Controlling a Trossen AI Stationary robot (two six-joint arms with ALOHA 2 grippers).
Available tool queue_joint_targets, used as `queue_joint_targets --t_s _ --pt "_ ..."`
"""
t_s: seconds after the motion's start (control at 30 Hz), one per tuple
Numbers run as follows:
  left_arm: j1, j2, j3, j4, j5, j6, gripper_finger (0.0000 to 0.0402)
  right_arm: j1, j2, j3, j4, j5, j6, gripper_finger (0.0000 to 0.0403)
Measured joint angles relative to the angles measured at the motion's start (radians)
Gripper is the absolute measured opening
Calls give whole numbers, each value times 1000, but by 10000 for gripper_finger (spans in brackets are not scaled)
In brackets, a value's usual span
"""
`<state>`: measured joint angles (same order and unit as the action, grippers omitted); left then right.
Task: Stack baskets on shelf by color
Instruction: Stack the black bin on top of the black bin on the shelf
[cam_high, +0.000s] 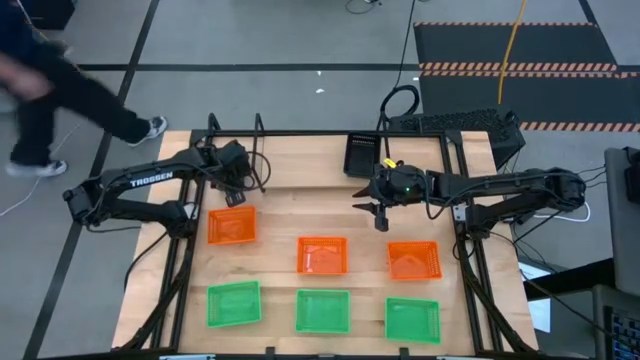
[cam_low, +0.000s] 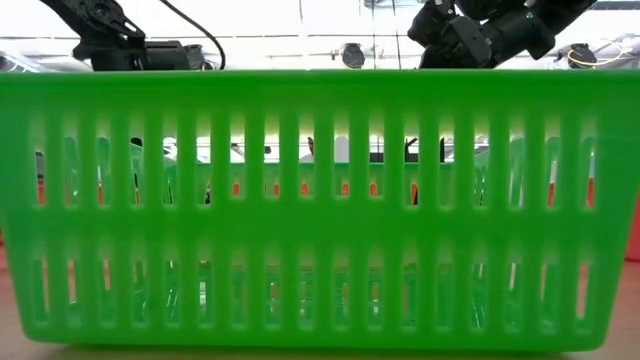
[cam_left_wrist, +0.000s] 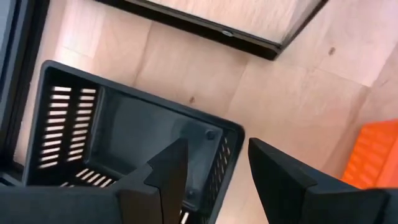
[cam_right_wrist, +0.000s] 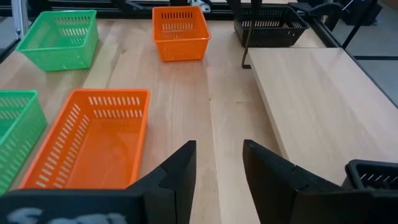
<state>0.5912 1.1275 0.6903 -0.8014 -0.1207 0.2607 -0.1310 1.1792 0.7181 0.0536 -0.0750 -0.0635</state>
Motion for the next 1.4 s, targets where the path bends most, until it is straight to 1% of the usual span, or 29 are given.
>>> queue_joint_targets --t_s 0.1,0.3,0.53,0.63,0.73,0.8,0.87,0.9,1.07,1.1,1.2,1.3,1.4 --pt "0 0 -4 3 -4 4 172 0 0 0 0 0 9 128" --pt "0 -31 -1 15 -75 -24 172 -1 0 0 3 0 18 128" --pt "25 -112 -1 20 -240 -93 172 -1 0 0 8 1 26 128" --pt "60 -150 -1 30 -331 -131 172 -1 0 0 9 2 26 128" --pt "119 -166 -1 95 -442 -214 172 -1 0 0 14 3 26 128" --pt "177 -158 0 137 -444 -268 172 -1 0 0 30 3 26 128" --pt "239 -127 0 169 -408 -282 172 -1 0 0 47 4 26 128" --pt "249 -114 1 175 -407 -295 172 -1 1 0 52 4 25 128" --pt "227 -46 47 145 -410 -372 172 -6 1 0 55 2 21 128" --pt "230 -38 52 134 -409 -391 172 -10 1 0 55 2 21 128" --pt "254 -5 78 170 -381 -455 172 -20 1 0 49 1 19 128" --pt "267 24 88 172 -378 -526 172 -30 1 0 45 0 13 128" --pt "274 57 91 186 -378 -555 172 -38 1 0 38 0 -2 128"
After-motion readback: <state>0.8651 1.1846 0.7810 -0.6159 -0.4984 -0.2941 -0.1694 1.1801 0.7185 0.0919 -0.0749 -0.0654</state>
